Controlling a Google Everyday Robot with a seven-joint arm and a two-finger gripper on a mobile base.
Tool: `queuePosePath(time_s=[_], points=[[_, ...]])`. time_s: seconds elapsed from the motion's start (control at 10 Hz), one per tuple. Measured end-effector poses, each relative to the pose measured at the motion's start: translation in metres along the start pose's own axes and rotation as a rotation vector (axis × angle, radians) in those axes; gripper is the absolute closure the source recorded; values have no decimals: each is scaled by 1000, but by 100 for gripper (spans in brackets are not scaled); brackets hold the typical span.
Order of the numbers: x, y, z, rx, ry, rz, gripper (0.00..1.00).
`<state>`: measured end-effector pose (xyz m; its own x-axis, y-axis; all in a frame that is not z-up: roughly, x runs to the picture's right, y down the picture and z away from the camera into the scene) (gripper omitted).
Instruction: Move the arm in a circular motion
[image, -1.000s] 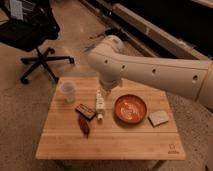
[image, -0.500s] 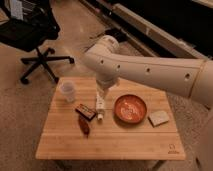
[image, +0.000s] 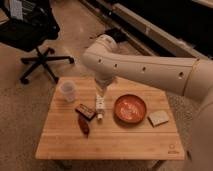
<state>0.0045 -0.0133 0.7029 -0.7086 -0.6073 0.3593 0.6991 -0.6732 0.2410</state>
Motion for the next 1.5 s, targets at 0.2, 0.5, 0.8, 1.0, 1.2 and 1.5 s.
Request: queuePosePath(time_s=[0.2, 0.5, 0.8, 1.0, 1.2, 1.5], points=[[-10, 0, 2, 4, -21, 0, 35], [-45, -5, 7, 35, -70, 31, 35], [-93, 8, 8, 55, -109, 118, 35], [-110, 12, 6, 65, -114, 167, 35], [-137, 25, 5, 71, -124, 245, 35], [-170, 46, 5, 73, -140, 342, 35]])
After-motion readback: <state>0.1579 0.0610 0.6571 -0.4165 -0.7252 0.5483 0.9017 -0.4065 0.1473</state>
